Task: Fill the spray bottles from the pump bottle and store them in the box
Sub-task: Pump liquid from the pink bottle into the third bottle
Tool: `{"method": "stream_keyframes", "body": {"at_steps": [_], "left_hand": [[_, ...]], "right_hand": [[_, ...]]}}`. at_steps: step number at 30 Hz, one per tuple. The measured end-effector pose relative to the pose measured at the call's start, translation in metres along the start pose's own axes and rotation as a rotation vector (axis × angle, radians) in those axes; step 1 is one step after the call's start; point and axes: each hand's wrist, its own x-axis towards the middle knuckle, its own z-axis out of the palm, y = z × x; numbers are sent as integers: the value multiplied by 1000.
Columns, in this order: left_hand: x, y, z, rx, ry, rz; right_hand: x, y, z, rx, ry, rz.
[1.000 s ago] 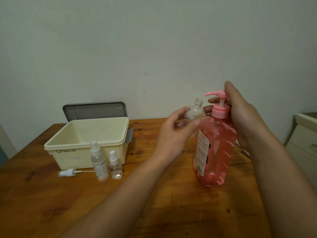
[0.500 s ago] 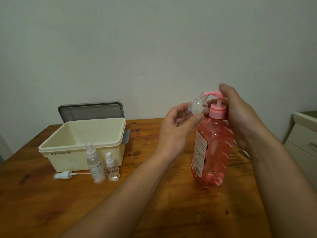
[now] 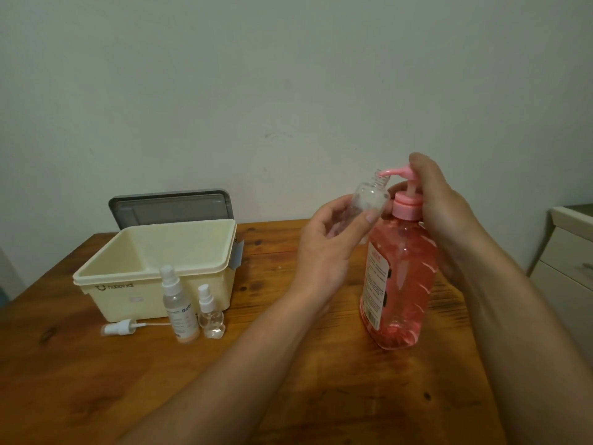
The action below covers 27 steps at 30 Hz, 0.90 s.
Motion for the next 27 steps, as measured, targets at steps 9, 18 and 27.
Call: {"method": "stream_keyframes", "body": {"at_steps": [9, 18, 27], "left_hand": [[2, -4, 2, -6, 11, 4], [4, -4, 3, 1, 18, 11], [2, -1, 4, -34, -10, -3]], "right_hand": [[0, 0, -2, -17, -6, -17], [3, 2, -1, -63, -4, -47], [2, 2, 0, -102, 10, -39]]}}
